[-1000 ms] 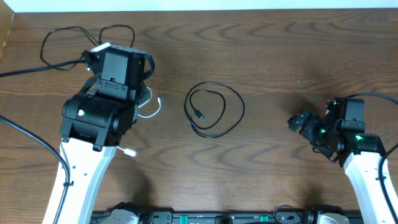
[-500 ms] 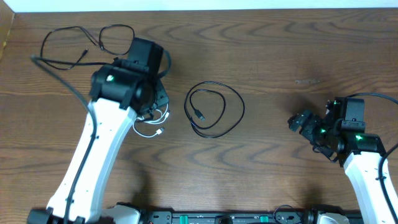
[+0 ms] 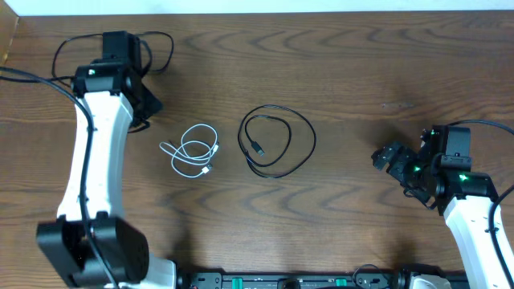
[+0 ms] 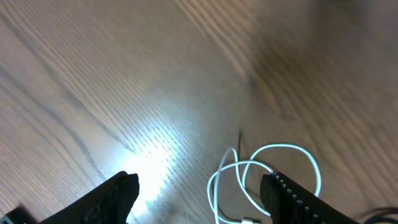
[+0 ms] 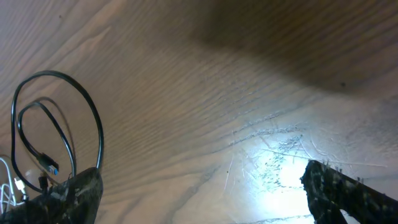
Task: Untangle cables
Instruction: 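Lower the white cable onto the table left of the black cable, then regrasp the white cable with the left gripper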
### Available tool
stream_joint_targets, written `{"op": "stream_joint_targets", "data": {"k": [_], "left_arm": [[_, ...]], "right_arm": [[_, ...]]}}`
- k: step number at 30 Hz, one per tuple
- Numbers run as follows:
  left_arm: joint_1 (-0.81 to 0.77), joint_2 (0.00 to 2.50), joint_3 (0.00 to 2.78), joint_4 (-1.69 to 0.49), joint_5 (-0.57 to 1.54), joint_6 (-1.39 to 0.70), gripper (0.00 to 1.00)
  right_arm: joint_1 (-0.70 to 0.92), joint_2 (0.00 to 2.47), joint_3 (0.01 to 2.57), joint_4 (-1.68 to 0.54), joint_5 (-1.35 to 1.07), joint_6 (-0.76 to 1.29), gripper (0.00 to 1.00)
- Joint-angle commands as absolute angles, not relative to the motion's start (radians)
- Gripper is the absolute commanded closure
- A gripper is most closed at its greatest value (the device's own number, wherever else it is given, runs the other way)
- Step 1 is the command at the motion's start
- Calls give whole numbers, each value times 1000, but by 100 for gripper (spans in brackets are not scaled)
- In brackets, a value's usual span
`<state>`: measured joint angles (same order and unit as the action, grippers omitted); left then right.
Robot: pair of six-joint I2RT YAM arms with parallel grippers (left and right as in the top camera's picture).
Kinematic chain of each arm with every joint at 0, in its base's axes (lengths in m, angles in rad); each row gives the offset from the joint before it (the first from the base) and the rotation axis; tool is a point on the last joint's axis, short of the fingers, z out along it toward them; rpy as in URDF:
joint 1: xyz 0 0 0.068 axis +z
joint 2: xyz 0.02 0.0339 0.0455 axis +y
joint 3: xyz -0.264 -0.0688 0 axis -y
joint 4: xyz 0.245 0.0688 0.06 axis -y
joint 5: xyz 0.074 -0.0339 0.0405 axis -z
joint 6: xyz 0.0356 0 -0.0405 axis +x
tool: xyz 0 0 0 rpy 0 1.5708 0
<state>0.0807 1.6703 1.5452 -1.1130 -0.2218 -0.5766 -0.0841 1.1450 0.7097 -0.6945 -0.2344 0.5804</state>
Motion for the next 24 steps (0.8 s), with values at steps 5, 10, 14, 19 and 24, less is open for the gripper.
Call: {"op": "stream_joint_targets", "data": {"k": [5, 10, 14, 19, 24], "left_arm": [[114, 1871, 1552, -1105, -61, -500, 32], [114, 1959, 1552, -1116, 72, -427, 32], [122, 2010, 1552, -1100, 64, -351, 32], [171, 2078, 1552, -1099, 78, -351, 33], [203, 2127, 1552, -1119, 288, -226, 36]], "right_arm": [[-86, 1139, 725, -696, -230, 571, 1], [-86, 1139, 725, -696, -230, 571, 1], [-86, 1139, 725, -696, -230, 571, 1], [-86, 1139, 725, -696, -230, 571, 1], [-86, 1139, 725, -696, -230, 571, 1]]}}
